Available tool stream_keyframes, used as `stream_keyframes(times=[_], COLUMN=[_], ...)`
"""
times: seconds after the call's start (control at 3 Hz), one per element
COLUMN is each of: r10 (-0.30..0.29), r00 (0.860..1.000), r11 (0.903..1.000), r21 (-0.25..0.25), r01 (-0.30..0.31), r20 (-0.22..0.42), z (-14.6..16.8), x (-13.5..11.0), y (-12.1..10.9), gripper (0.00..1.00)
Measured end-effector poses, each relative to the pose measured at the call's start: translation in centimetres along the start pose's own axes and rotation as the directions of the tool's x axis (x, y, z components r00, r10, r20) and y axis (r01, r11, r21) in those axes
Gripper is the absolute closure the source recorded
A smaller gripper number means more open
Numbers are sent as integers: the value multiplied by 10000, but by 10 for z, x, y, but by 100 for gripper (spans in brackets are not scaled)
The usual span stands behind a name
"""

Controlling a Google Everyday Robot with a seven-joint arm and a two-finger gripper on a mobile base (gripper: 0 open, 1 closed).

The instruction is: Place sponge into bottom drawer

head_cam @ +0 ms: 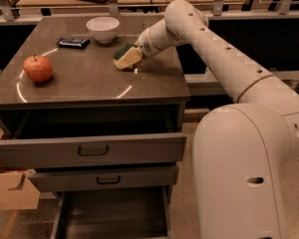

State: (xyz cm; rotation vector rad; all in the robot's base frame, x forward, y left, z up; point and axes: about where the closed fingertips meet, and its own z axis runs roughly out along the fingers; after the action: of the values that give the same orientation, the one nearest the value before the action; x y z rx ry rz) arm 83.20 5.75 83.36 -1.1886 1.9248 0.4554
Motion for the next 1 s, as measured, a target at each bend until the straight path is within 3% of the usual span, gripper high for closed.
stream_keyframes(times=[0.67, 1.0], r10=[-3, -349], r00=[10000, 9993], r11=[10000, 9986], r21=[-17, -403], r01=[3, 355], r20=[7, 154], z=[-1, -45], x=[-1, -1], y=[0, 17], gripper=[93, 100])
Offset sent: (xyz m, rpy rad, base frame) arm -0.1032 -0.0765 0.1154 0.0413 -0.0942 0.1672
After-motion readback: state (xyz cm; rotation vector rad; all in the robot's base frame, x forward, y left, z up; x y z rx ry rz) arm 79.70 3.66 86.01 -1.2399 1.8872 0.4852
